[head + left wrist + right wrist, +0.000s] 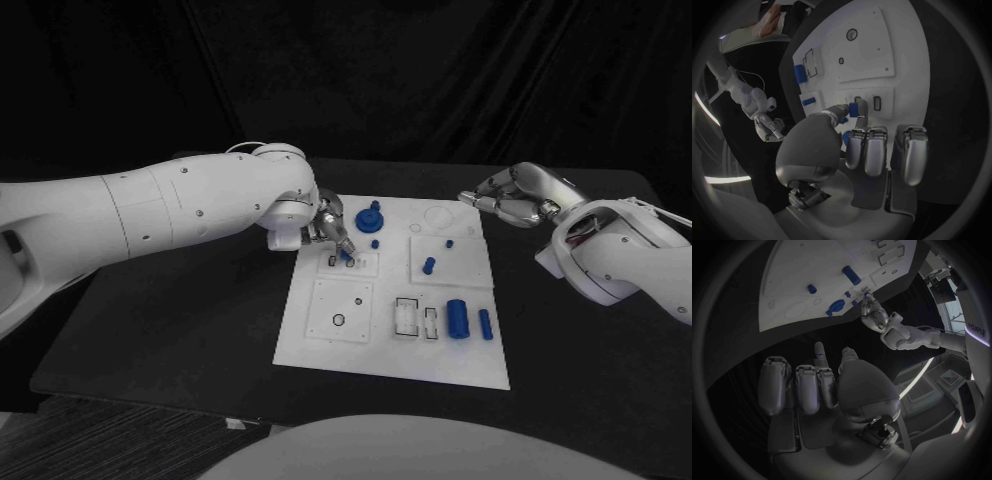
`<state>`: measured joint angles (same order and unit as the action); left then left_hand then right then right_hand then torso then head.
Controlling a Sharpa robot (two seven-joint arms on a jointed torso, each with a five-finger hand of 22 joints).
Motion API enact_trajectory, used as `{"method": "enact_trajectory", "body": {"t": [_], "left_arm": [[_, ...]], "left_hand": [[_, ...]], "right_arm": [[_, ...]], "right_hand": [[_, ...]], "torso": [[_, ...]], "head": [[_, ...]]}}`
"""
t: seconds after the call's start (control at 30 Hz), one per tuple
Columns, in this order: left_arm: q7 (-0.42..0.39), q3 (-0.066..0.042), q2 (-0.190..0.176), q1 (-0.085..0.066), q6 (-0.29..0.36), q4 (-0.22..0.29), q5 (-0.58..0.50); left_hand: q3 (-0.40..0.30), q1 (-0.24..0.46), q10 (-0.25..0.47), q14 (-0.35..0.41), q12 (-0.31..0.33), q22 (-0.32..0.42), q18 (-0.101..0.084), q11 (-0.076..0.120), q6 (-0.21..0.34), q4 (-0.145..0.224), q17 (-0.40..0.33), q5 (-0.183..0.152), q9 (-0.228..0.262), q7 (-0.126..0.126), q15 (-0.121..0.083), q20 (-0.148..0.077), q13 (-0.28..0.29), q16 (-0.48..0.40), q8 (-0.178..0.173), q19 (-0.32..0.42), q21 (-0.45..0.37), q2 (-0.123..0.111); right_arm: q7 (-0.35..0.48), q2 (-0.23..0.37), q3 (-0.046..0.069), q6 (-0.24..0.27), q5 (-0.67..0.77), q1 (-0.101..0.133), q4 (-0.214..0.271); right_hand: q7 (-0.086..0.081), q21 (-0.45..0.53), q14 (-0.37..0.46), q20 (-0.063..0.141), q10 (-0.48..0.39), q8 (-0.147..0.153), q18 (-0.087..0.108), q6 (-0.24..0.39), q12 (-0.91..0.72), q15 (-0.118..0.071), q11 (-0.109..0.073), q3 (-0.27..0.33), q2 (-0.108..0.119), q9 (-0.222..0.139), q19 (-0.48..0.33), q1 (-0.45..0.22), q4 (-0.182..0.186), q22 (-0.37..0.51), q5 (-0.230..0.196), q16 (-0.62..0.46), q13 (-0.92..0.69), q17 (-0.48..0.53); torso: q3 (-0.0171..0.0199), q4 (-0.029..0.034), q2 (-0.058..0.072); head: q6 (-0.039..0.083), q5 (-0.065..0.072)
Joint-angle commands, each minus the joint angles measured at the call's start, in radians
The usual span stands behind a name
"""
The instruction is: Assemble the parts on the task board
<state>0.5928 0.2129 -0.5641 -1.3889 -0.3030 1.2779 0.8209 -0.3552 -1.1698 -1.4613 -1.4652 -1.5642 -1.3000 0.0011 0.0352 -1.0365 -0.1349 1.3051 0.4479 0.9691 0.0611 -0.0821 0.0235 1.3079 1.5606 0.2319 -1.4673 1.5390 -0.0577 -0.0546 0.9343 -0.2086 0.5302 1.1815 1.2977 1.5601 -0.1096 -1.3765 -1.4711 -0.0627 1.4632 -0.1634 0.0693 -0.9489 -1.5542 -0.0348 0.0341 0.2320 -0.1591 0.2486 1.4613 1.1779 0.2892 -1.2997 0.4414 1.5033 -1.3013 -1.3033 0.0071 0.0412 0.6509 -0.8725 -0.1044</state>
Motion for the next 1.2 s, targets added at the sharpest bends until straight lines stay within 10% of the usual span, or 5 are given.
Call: {"method": "enact_trajectory", "body": {"t": [0.03, 1.2], "left_arm": [[-0.002, -0.001, 0.0, 0.005, -0.016, 0.003, -0.009], [-0.007, -0.001, -0.001, 0.028, 0.01, 0.002, -0.009]], "left_hand": [[-0.128, 0.012, -0.109, -0.106, -0.007, -0.247, 0.011, 0.004, -0.027, 0.031, 0.266, 0.03, 0.004, -0.029, -0.007, 0.002, 0.263, 0.01, -0.001, -0.076, -0.006, 0.016], [-0.135, 0.014, -0.109, -0.106, -0.007, -0.245, 0.012, 0.004, -0.026, 0.037, 0.266, 0.033, 0.003, -0.029, -0.007, 0.001, 0.263, 0.01, -0.004, -0.074, -0.01, 0.021]], "right_arm": [[-0.008, 0.001, 0.001, 0.01, 0.002, -0.002, 0.002], [-0.012, 0.003, 0.001, 0.003, 0.002, -0.005, -0.001]], "right_hand": [[-0.003, 0.011, -0.075, -0.007, 0.108, 0.009, -0.018, 0.001, -0.017, -0.002, 0.0, 0.019, 0.002, -0.013, 0.03, 0.021, -0.007, -0.202, 0.018, 0.002, -0.27, -0.149], [-0.003, 0.011, -0.075, -0.007, 0.108, 0.009, -0.018, 0.001, -0.017, -0.002, 0.0, 0.019, 0.002, -0.013, 0.03, 0.021, -0.007, -0.202, 0.018, 0.002, -0.27, -0.149]], "torso": [[0.0, 0.0012, 0.0], [-0.0002, 0.0, 0.0]], "head": [[0.0, 0.001], [0.0, 0.001]]}}
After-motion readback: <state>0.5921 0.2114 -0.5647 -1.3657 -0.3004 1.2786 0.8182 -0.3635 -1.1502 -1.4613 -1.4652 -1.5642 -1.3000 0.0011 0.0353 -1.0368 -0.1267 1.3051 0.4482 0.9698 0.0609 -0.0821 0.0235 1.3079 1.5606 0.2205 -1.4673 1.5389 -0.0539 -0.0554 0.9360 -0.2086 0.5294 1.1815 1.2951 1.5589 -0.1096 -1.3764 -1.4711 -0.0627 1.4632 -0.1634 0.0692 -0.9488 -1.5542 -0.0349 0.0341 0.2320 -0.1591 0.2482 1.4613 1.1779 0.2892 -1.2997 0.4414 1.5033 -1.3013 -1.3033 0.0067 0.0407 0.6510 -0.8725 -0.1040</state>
